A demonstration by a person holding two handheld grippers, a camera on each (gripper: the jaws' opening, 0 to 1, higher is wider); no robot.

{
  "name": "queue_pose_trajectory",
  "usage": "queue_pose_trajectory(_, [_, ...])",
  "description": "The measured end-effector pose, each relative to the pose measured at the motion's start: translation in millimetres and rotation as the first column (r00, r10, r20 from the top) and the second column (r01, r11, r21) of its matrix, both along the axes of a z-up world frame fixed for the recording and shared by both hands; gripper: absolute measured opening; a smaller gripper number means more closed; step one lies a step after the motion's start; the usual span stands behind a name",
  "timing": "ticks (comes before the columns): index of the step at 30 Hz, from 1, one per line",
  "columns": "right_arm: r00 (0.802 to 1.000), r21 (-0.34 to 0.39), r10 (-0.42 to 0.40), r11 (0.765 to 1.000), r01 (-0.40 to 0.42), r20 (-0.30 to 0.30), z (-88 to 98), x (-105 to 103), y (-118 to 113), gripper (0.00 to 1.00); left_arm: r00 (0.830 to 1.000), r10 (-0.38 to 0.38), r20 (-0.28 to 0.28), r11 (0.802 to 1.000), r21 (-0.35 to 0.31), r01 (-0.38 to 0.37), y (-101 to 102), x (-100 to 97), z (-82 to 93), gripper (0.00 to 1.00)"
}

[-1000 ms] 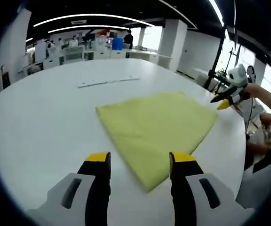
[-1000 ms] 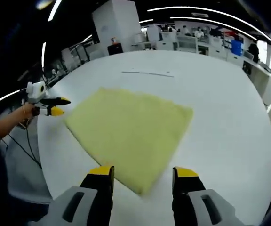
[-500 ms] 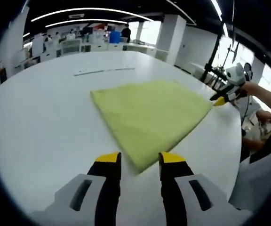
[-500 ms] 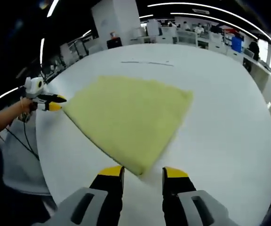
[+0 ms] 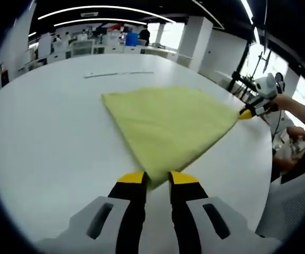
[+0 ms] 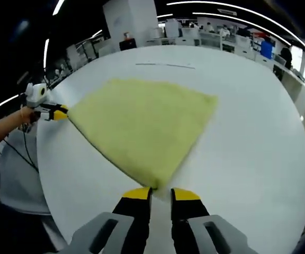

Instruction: Fold the garment on the visible template until the final outline fits inside the template.

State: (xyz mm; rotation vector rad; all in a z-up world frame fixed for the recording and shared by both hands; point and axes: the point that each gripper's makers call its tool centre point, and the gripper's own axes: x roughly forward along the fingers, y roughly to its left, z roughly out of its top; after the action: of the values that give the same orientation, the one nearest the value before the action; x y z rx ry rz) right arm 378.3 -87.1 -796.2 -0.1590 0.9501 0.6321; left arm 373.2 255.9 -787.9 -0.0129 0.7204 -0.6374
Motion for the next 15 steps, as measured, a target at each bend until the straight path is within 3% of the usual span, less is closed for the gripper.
queue_pose_trajectory(8, [1.0, -0.006, 0.012, 1.0, -0.012, 0.012, 0.0, 0.2, 0.7, 0.0, 1.0, 0.007, -0.003, 1.0, -0.005, -0.007, 1.1, 0.0, 0.1, 0.03])
queue_pose_trajectory(15, [0.993, -0.047, 0.109, 0.993, -0.106, 0.055, 5.5, 0.9, -2.2, 0.0, 1.0, -0.001, -0.001, 1.0, 0.007, 0.001, 2.6, -0.2, 0.1, 0.02])
